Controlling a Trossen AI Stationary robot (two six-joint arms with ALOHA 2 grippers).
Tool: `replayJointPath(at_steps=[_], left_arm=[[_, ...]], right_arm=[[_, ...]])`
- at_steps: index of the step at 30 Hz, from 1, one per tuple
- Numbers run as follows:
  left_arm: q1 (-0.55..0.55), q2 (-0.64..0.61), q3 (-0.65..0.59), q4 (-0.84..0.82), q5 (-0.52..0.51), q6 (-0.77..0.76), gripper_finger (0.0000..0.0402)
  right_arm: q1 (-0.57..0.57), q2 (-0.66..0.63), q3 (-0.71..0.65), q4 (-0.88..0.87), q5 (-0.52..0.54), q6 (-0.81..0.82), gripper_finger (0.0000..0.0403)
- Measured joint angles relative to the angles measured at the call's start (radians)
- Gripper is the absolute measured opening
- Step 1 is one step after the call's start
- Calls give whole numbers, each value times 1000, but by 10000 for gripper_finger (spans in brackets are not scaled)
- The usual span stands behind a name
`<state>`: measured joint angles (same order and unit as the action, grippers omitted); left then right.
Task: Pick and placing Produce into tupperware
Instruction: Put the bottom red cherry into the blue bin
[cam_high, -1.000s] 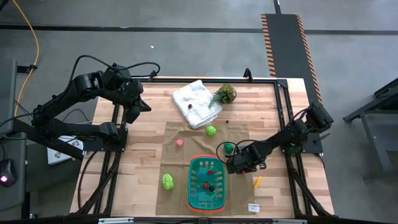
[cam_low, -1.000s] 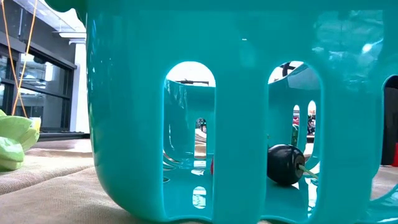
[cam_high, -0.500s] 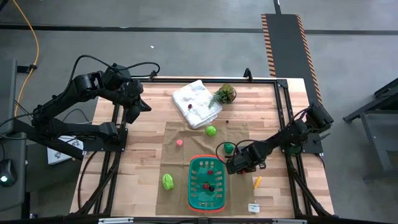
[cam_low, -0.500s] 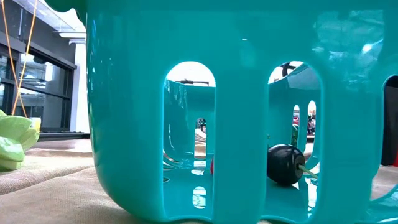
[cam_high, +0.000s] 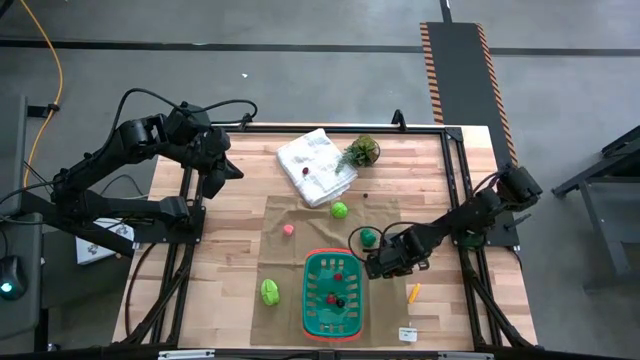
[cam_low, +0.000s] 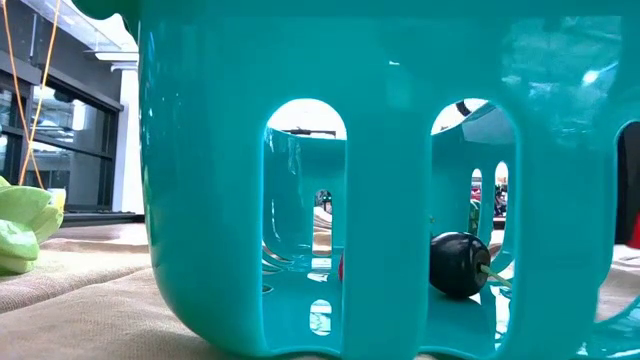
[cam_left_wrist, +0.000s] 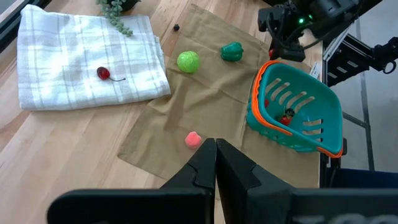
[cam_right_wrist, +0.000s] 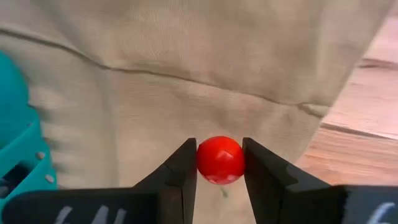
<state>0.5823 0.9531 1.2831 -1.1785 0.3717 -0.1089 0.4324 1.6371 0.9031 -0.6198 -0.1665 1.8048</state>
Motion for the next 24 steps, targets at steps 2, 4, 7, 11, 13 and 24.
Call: replayJointPath(at_steps=[2,4,7,11,13,24], left_arm=[[0,0,0,0,0,0,1],[0,0,0,1,0,0,1],[0,0,0,1,0,0,1],[0,0,0,1,0,0,1],[0,0,0,1,-4,0,1],[0,0,0,2,-53,0,1]], right_arm=[[0,-26,0,-15,4,0,93],[0,-54,0,-32,18,-1,93],[0,-101,0,-39,54,-8,93],[0,-162,0,-40,105,-22,94],[0,-191,0,-23,119,-35,94],[0,-268,0,320,252,-192,94]])
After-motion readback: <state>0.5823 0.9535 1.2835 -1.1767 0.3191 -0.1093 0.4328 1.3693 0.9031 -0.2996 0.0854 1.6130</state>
